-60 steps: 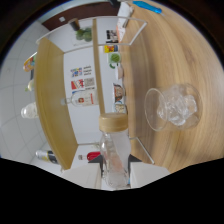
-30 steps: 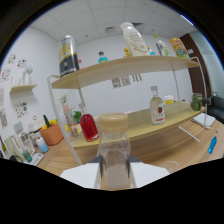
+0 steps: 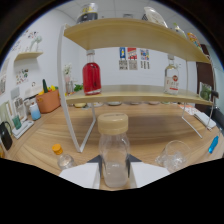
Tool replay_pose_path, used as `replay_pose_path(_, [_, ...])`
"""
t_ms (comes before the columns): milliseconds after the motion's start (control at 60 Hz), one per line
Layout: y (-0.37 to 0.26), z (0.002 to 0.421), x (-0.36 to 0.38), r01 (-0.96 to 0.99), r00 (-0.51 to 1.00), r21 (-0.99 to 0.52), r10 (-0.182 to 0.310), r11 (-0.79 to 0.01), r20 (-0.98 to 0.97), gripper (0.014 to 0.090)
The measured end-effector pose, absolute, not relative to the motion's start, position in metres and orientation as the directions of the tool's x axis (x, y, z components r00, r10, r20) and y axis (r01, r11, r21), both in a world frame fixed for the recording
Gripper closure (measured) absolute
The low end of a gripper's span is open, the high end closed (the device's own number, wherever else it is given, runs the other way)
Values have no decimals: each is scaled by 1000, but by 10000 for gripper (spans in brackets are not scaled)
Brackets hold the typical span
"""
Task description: Make me a cup of Mount Fuji.
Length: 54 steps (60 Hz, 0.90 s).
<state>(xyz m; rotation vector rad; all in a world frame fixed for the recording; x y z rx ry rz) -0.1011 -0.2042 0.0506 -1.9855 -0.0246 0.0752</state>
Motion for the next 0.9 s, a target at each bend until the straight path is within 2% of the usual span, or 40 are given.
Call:
replay_pose_path(217, [-218, 49, -100, -12, 999, -914, 40, -405, -31, 614])
replay_pose_path(283, [-220, 46, -97, -20, 999, -903, 27, -429, -34, 486])
replay_pose_path(350, [-225, 50, -96, -31, 999, -899, 24, -437, -47, 250])
replay_pose_path(383, [-227, 55, -95, -38, 998, -898, 21, -439, -53, 187])
replay_pose_path(467, [-239, 72, -91, -46, 998, -893, 8, -449, -55, 193])
replay_pose_path(683, [-284, 145, -82, 8, 1000, -914, 29, -407, -5, 188])
replay_pose_path(800, [-306, 169, -64, 15, 1000, -919, 17, -394, 9, 182])
replay_pose_path(900, [-317, 175, -38, 16, 1000, -914, -16, -406, 25, 185])
